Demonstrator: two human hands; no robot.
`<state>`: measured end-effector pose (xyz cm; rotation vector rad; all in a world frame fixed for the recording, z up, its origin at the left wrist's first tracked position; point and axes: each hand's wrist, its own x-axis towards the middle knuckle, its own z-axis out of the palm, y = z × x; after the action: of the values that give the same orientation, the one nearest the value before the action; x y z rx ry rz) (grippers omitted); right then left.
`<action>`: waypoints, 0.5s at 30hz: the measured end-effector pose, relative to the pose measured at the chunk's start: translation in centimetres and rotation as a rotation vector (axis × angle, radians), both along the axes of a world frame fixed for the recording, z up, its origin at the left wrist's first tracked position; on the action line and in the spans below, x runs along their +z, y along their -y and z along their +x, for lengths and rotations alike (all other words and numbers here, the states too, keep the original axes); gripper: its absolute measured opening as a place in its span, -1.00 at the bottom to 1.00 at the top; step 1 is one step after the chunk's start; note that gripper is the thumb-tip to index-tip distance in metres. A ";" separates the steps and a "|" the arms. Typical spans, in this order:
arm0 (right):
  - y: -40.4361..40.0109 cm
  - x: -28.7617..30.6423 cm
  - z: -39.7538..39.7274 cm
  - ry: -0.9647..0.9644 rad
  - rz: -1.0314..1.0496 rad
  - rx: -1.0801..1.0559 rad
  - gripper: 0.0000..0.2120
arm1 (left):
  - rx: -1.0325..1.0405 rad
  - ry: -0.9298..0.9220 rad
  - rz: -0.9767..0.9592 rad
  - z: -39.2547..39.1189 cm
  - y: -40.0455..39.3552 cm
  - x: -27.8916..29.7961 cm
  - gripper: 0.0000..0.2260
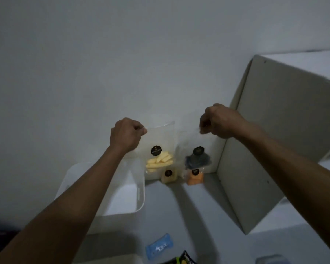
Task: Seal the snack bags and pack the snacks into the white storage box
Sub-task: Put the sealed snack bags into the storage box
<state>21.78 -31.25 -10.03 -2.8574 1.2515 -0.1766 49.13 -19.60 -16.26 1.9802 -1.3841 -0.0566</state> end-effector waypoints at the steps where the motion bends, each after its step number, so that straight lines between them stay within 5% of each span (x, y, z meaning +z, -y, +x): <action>1: -1.2 1.0 1.0 0.014 -0.012 0.008 -0.97 | 0.001 -0.008 -0.015 1.3 -0.9 0.7 -0.87; 8: -9.4 4.0 10.1 0.119 -0.030 0.046 -0.97 | 0.025 -0.014 -0.012 9.4 -7.1 2.9 -0.90; 15: -13.6 -0.7 18.0 0.168 0.002 0.042 -0.90 | 0.008 -0.073 0.066 13.7 -8.5 0.4 -0.87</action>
<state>39.75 -17.60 -10.74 -2.7950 1.1587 -0.4045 62.87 -11.07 -15.88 2.0173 -1.3425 -0.1708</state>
